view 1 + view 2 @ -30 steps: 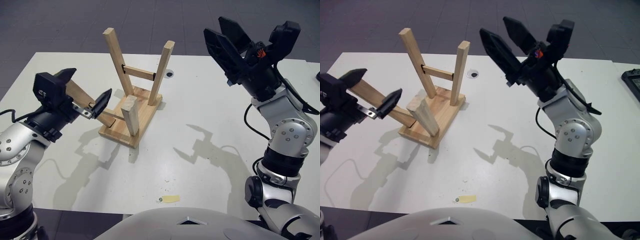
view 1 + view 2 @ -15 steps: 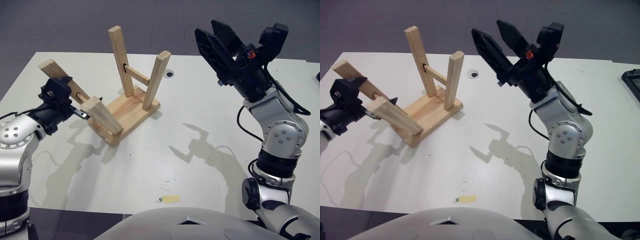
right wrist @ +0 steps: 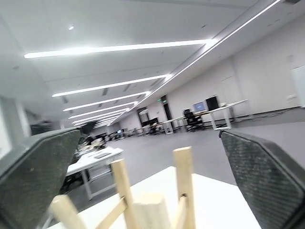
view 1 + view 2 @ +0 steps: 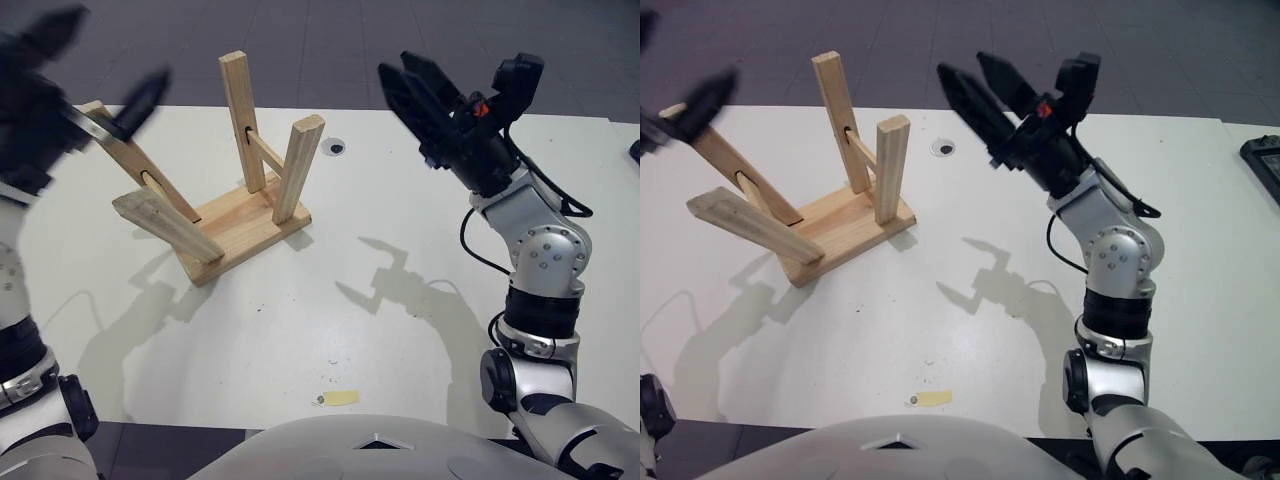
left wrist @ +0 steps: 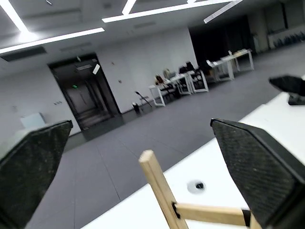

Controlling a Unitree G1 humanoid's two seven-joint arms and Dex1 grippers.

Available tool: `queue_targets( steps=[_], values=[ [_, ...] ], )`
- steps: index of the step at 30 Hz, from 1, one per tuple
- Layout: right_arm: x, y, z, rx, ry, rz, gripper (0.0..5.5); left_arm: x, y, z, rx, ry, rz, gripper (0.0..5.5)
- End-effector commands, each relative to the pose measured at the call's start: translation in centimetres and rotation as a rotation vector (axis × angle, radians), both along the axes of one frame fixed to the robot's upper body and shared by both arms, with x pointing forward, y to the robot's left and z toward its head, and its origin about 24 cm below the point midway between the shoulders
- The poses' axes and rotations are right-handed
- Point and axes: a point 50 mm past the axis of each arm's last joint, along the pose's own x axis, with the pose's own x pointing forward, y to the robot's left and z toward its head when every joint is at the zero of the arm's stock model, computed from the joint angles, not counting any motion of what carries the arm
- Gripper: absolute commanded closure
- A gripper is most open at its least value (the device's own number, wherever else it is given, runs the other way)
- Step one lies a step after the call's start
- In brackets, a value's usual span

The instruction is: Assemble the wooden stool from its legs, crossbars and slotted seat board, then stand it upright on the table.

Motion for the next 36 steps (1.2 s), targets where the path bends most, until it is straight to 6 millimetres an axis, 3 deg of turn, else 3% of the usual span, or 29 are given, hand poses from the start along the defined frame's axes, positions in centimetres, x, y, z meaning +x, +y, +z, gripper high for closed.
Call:
queue_targets(
  steps=[1,4,6,8,13,18,21,28,31,36],
  values=[
    [3.3,-1.0,-0.8,-0.118,0.080,-0.256,0.11,0.0,1.4,-4.2,-0.125,0.174,0.219,0.10],
    [5.5,-0.2,-4.3,-0.370,0.181,-0.427,0.11,-0.8,-0.1,-9.1,-0.082,0.354,0.298,0.10],
    [6.2,0.0,-6.1,-0.435,0.221,-0.483,0.11,-1.6,-1.5,-10.8,-0.087,0.401,0.293,0.10],
    [6.7,-0.3,-7.5,-0.471,0.246,-0.532,0.11,-1.9,-2.1,-11.5,-0.095,0.402,0.317,0.10],
    [8.0,0.6,-10.6,-0.588,0.261,-0.562,0.11,-1.9,-0.7,-11.0,-0.144,0.332,0.448,0.10],
    [9.0,2.1,-10.9,-0.648,0.220,-0.545,0.11,-1.3,-1.6,-8.5,-0.154,0.206,0.319,0.10],
    [9.4,3.0,-10.6,-0.674,0.193,-0.523,0.11,-1.3,-0.2,-7.6,-0.203,0.163,0.341,0.10],
    [9.4,4.9,-10.3,-0.701,0.111,-0.421,0.11,-3.9,6.4,-10.0,-0.171,0.265,0.620,0.10],
    [9.2,5.7,-10.0,-0.684,0.079,-0.387,0.11,-3.8,6.9,-11.5,-0.178,0.319,0.669,0.10],
    [8.9,7.7,-9.5,-0.671,0.044,-0.338,0.11,-2.0,5.4,-13.0,-0.134,0.386,0.665,0.10]
  ],
)
